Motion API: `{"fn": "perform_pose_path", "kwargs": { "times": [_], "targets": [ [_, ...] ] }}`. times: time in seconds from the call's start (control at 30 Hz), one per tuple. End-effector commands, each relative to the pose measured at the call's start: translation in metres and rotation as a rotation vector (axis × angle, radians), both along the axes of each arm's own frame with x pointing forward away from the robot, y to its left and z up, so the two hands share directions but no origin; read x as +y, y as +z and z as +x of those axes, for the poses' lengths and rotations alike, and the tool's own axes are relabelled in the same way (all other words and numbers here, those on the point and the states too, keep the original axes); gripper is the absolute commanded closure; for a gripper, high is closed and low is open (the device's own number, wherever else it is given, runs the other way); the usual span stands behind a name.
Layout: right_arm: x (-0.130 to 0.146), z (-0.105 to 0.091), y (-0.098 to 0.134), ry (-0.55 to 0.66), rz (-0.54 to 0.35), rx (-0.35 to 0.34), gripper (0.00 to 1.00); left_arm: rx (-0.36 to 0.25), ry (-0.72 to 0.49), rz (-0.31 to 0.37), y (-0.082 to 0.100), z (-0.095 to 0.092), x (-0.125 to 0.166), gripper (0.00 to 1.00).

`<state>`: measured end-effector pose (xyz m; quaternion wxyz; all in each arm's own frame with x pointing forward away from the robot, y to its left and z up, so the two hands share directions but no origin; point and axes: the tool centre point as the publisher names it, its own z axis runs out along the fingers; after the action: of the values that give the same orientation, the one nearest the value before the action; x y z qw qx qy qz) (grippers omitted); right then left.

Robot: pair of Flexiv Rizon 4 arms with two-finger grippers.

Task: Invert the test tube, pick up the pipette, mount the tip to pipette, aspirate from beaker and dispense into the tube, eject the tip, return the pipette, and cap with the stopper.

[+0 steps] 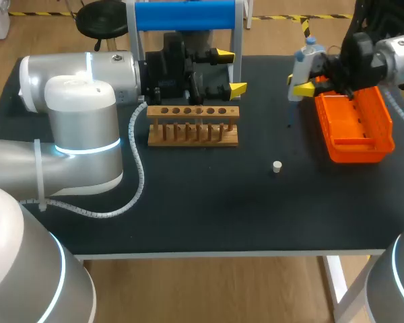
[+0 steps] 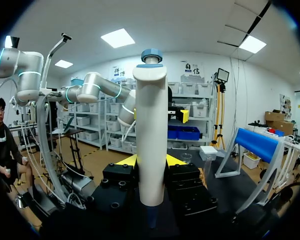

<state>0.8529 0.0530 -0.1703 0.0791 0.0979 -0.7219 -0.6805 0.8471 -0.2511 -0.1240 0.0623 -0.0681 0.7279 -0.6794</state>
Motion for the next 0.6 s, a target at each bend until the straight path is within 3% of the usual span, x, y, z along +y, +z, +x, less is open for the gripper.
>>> {"fn": "perform_pose_path", "kwargs": {
  "times": [0.03, 0.6],
  "targets": [
    [0.018, 0.003, -0.001, 0.006, 0.005, 0.005, 1.0, 0.001, 0.002, 0.001, 0.001, 0.0, -0.001, 0.0],
    [0.067, -0.004, 0.003, 0.017, 0.028, 0.004, 1.0, 0.001, 0.002, 0.001, 0.001, 0.0, -0.001, 0.0]
  ]
}}
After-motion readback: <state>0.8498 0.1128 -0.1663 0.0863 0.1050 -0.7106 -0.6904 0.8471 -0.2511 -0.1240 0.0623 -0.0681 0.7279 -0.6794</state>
